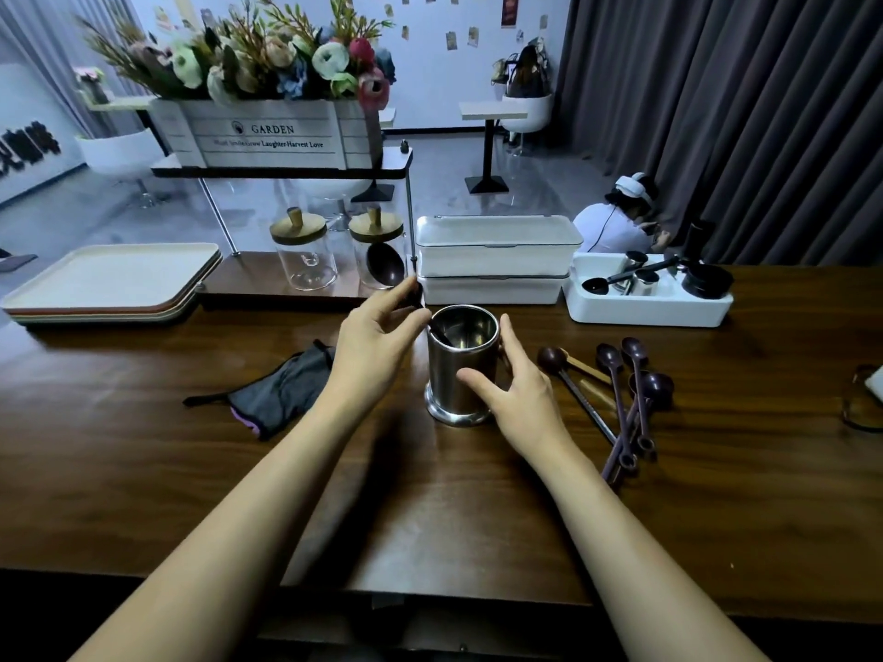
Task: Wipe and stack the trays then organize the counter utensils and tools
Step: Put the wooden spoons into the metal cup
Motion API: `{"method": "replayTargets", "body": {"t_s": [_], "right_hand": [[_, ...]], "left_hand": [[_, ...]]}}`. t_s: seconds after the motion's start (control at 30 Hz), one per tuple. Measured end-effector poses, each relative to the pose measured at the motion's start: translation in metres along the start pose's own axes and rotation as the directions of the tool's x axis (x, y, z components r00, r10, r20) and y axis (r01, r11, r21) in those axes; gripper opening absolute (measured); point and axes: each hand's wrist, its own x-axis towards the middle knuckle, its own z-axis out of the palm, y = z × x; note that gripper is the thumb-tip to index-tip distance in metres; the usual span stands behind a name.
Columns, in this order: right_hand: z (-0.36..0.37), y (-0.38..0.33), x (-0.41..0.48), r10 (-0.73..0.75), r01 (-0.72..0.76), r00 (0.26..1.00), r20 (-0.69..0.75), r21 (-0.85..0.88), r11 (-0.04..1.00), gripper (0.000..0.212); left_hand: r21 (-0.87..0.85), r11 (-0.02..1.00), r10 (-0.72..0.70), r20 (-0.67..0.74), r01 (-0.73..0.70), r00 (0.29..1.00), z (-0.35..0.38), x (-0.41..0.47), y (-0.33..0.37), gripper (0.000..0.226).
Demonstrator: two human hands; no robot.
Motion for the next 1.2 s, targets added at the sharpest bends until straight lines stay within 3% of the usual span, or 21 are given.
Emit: {"method": "replayTargets", "body": {"t_s": [0.2,0.47,0.83,1.2], "right_hand": [[0.001,0.003,0.002,0.002,-0.002,1.0,-0.031,0.005,1.0,0.087],[0.003,0.006,0.005,0.0,-0.001,0.999,-0.055,-0.009,1.0,0.081],[0.0,0.01,0.001,0.02,-0.019,0.999,-0.036,0.011,1.0,0.082],[-0.015,0.027,-0.011,0.04,-0.04,0.999,-0.002,0.008,0.999,0.083]], "left_hand": [[0.056,0.998,-0.038,0.138,0.03,0.99,0.01,-0.004,-0.015,0.06],[0.046,0.997,-0.063,0.203,0.054,0.977,0.012,-0.001,-0.031,0.074],[-0.024,0.999,-0.036,0.248,0.043,0.968,0.009,-0.005,-0.045,0.061],[-0.057,0.997,-0.057,0.067,0.061,0.996,0.014,-0.055,-0.038,0.038]]}}
